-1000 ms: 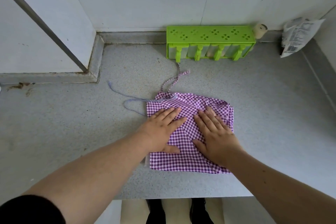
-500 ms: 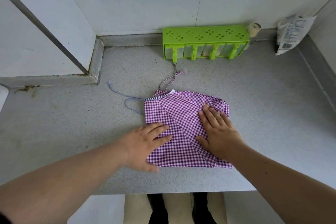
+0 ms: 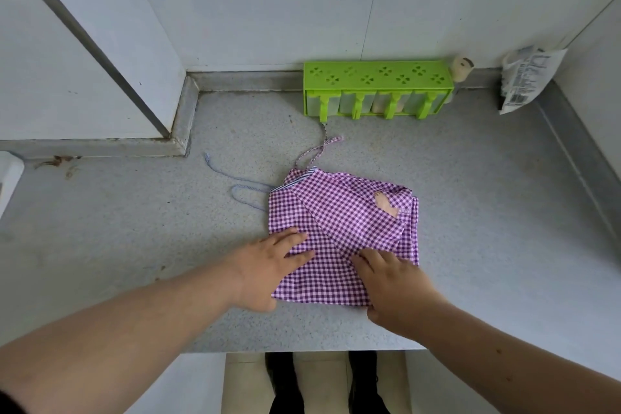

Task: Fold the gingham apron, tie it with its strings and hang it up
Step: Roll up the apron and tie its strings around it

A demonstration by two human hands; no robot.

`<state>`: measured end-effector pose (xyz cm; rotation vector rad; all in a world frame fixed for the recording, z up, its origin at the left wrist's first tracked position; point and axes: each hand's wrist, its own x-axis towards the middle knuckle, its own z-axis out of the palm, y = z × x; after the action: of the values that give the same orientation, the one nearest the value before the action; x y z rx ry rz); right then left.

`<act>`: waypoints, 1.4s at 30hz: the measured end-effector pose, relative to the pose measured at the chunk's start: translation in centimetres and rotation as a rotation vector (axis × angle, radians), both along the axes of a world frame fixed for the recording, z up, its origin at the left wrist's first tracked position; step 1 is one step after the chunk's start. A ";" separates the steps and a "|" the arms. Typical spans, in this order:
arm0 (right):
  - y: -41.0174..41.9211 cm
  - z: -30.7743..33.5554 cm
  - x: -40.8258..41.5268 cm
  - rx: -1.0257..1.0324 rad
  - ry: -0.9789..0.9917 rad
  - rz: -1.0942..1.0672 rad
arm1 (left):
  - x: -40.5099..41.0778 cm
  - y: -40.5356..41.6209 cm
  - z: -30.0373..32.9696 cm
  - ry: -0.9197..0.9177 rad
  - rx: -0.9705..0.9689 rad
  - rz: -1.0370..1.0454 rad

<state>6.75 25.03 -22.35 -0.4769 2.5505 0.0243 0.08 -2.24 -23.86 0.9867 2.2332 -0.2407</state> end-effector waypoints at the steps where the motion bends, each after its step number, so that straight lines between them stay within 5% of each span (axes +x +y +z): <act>1: 0.0 0.0 -0.1 -0.003 -0.004 -0.011 | 0.1 0.0 0.1 -0.003 0.024 0.023; 8: 1.3 0.4 -3.2 -0.095 -0.152 -0.321 | -0.8 -1.7 1.2 -0.091 0.115 0.144; 14: 2.4 3.2 -4.5 -0.219 -0.138 -0.269 | -2.4 -0.4 1.4 -0.203 0.311 0.744; 23: 2.3 6.9 -8.1 -0.017 -0.089 -0.066 | -3.1 -0.1 2.6 -0.480 0.478 1.171; 42: -1.4 -0.7 -12.9 -0.068 0.130 -0.198 | -4.0 2.3 1.6 -0.105 0.420 1.393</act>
<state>-6.17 23.67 -23.02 -0.2533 2.7216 -0.1068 -3.92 0.07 -22.30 -0.5206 2.3644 0.8809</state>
